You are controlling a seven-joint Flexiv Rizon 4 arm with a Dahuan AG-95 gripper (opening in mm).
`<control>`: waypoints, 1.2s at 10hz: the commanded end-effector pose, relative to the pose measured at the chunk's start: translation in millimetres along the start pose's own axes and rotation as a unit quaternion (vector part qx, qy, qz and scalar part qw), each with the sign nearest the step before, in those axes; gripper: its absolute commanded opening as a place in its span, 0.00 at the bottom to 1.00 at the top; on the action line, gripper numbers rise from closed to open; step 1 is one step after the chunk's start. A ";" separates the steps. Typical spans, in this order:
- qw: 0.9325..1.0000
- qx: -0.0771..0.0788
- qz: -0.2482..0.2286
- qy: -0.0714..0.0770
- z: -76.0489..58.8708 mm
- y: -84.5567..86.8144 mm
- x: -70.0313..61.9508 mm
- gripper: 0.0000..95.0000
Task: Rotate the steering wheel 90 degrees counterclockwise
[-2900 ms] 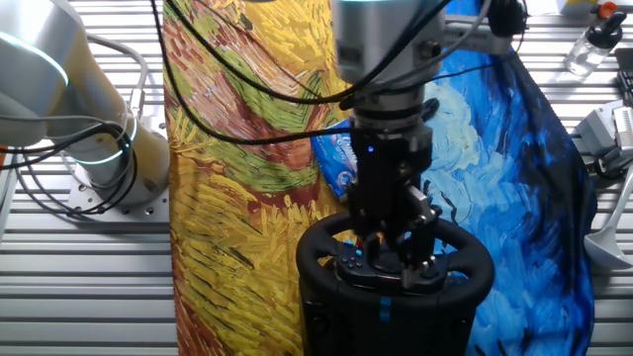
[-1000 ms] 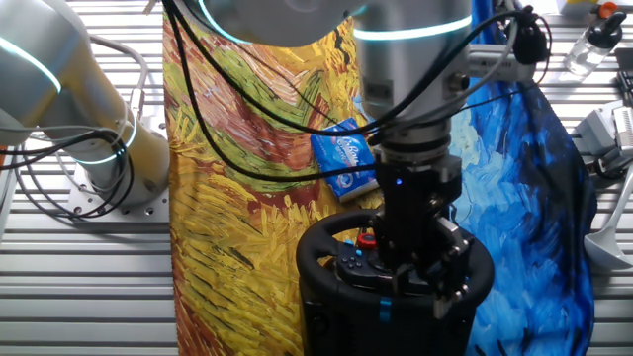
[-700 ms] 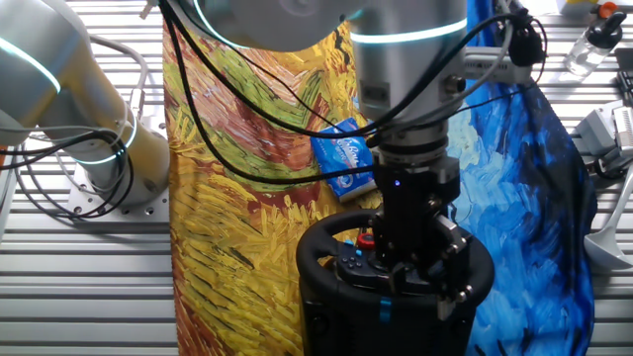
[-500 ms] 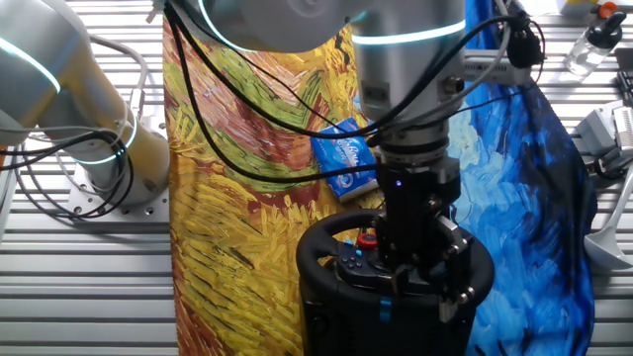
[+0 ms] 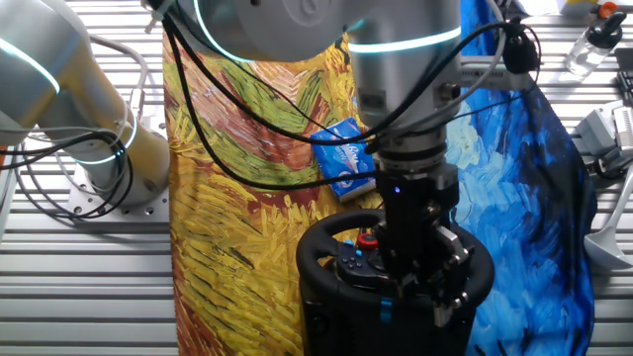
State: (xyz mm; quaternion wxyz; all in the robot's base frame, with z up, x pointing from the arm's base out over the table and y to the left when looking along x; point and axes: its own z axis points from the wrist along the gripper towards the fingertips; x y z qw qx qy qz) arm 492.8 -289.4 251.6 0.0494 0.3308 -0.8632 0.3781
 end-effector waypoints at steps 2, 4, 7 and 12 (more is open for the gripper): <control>1.000 0.006 0.004 -0.005 3.1 0.3 -1.3 0.20; 1.000 0.008 0.004 -0.009 3.0 0.1 -1.5 0.00; 1.000 0.006 -0.007 -0.017 4.3 0.2 -4.1 0.00; 1.000 0.004 -0.021 -0.017 4.0 0.4 -6.1 0.00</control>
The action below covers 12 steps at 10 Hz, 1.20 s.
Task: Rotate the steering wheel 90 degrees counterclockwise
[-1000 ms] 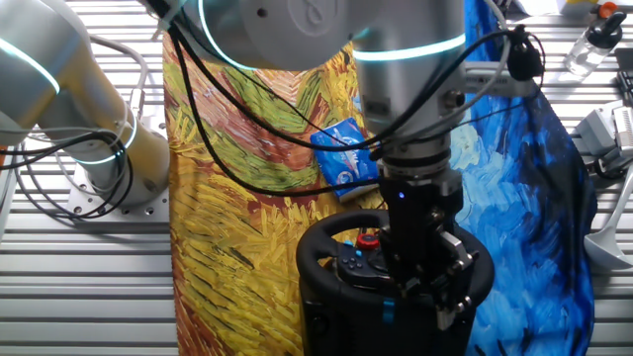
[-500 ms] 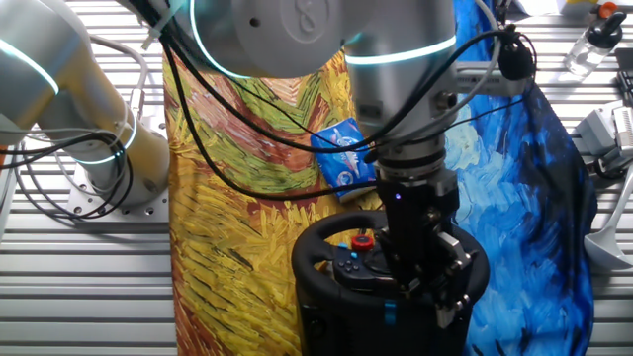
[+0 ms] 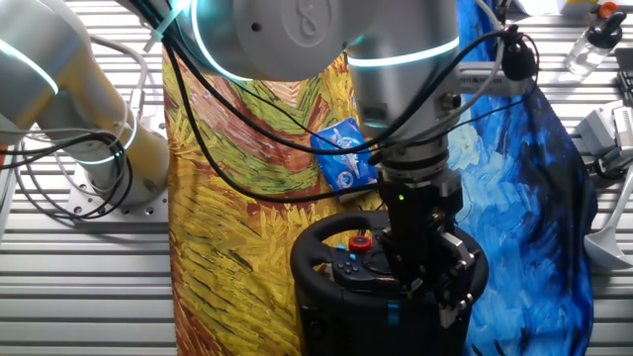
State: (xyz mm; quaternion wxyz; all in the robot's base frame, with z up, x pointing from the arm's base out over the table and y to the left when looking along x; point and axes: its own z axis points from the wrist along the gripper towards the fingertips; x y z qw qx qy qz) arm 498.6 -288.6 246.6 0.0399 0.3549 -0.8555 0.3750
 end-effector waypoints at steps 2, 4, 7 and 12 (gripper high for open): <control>1.000 -0.002 -0.006 0.000 -0.1 0.5 -0.6 0.00; 1.000 -0.003 -0.010 -0.001 -0.1 0.4 -1.7 0.00; 1.000 -0.003 -0.013 -0.001 -0.1 0.8 -4.1 0.00; 1.000 -0.003 -0.019 -0.001 -1.0 0.9 -10.5 0.00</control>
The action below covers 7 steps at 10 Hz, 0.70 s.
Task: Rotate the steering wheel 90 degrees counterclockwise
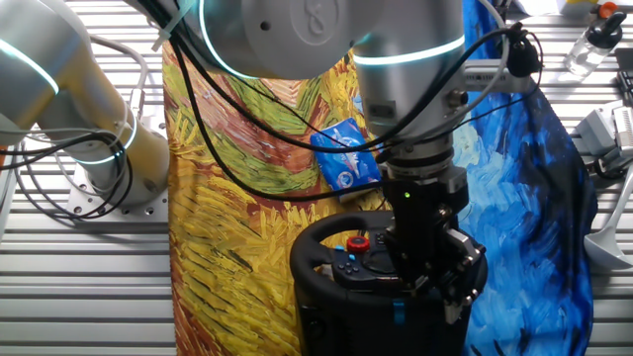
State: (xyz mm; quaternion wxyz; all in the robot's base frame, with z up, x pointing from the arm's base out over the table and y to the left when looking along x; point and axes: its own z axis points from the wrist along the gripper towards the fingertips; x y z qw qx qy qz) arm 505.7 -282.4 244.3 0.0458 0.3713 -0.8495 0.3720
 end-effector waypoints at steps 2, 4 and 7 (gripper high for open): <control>1.000 -0.002 -0.004 0.000 -0.1 1.4 -2.5 0.00; 1.000 -0.001 -0.010 0.001 -0.4 1.7 -6.0 0.00; 1.000 -0.001 -0.012 0.000 -1.1 2.0 -9.9 0.00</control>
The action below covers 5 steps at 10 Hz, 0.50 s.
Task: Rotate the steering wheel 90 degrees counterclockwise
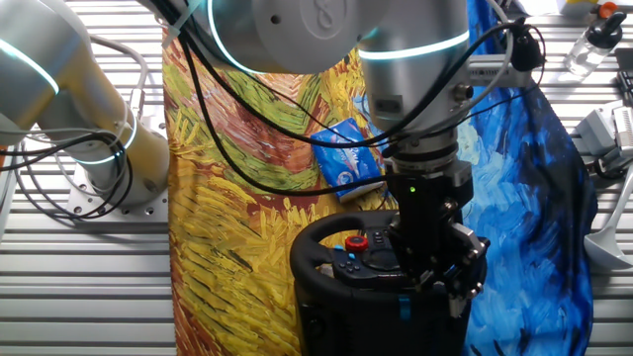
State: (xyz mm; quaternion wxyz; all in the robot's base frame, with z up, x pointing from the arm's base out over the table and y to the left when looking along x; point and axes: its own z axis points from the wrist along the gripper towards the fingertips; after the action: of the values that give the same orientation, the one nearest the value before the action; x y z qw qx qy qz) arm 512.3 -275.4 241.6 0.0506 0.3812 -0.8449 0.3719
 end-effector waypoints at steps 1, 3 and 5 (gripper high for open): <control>1.000 -0.002 -0.002 0.000 0.2 1.2 -0.6 0.00; 1.000 -0.002 -0.004 0.000 0.6 1.5 -1.5 0.00; 1.000 -0.003 -0.007 0.000 0.8 1.6 -1.6 0.00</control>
State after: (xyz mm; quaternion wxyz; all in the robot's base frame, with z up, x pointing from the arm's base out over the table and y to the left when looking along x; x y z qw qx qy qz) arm 513.7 -274.7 240.5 0.0535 0.3878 -0.8422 0.3707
